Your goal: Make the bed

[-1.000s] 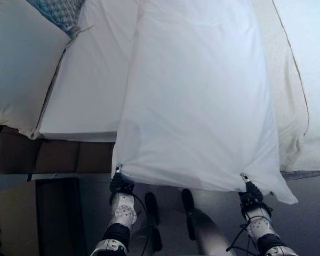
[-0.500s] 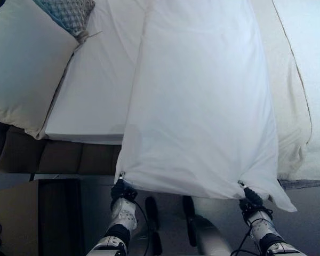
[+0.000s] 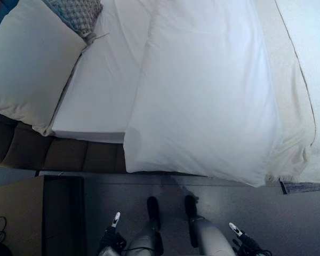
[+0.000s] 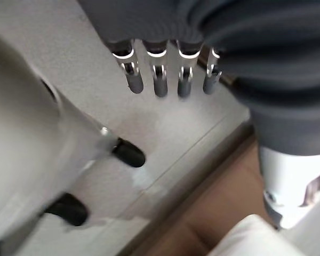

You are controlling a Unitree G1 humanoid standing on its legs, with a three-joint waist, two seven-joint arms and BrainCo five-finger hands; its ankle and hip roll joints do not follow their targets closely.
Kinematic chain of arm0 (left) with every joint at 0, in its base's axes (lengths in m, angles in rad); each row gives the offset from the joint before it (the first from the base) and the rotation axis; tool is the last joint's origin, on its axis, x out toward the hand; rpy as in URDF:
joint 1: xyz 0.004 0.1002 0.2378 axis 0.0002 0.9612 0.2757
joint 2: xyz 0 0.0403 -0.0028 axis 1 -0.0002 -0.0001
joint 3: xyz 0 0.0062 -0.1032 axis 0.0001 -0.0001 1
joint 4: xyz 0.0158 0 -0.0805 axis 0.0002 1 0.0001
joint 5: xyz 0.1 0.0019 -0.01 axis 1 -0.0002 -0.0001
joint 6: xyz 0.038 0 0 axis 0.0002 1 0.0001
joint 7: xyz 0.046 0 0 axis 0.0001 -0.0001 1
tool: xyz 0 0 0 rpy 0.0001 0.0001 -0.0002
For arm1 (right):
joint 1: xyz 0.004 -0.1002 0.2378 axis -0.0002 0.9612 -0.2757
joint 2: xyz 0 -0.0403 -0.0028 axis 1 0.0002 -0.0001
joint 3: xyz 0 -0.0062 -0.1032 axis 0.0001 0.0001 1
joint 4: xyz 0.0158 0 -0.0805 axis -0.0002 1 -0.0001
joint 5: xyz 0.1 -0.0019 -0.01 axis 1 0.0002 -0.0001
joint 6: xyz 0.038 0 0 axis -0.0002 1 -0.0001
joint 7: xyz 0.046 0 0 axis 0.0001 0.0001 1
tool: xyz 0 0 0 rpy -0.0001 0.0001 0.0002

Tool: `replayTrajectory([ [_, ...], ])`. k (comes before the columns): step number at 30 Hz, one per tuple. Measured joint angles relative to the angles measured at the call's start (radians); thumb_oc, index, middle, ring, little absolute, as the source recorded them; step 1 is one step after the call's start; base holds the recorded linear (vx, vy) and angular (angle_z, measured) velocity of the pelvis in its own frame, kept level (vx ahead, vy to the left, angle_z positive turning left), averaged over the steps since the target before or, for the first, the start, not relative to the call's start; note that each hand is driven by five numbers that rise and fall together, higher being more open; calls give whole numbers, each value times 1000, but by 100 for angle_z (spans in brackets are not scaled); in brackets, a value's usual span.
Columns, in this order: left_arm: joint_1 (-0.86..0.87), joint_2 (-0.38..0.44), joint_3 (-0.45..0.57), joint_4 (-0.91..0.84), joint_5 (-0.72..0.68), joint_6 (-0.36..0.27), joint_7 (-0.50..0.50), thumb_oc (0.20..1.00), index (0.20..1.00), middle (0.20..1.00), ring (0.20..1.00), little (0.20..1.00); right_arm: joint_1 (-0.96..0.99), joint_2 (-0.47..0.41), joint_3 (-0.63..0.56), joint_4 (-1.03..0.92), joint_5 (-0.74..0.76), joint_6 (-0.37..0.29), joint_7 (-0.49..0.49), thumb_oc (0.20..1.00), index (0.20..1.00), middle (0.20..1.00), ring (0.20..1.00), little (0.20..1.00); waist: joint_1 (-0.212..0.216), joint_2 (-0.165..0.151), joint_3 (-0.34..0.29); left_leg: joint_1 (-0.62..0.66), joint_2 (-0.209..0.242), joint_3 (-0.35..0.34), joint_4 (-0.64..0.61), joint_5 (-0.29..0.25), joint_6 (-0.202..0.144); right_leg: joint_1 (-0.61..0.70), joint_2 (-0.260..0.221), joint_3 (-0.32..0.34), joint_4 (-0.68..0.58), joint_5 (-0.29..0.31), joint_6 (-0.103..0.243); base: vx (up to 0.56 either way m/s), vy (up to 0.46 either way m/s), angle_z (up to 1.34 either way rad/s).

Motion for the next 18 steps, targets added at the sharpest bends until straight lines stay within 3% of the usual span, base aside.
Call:
replayTrajectory([
  [4,20,2,-26,-1,37,28,-91,1000,1000,1000,1000,1000,6,0,-18,-2,1,0,14,1000,1000,1000,1000,1000,-2,17,-12,-6,1,-1,1,6,2,-2,0,-1,1,4,-3,0,0,0],
  [10,29,33,-97,-36,55,65,-188,1000,1000,1000,1000,1000,9,-8,-63,-31,23,-7,17,1000,1000,1000,1000,1000,-5,16,-14,-9,-2,0,2,10,8,-3,-2,-2,0,10,-7,0,0,0],
  [12,61,73,-172,-144,109,68,-208,1000,1000,1000,1000,1000,32,-15,-66,-128,38,-11,14,1000,1000,1000,1000,1000,-8,15,-16,-9,-3,0,2,10,8,-2,-3,-2,-1,9,-6,0,0,0],
  [18,3,148,-254,-341,119,39,-288,1000,1000,1000,1000,1000,24,-46,-20,-378,42,-61,13,1000,1000,1000,1000,1000,-27,-11,-31,-11,-6,1,2,11,10,-7,-5,-2,2,9,0,-5,-2,-1],
])
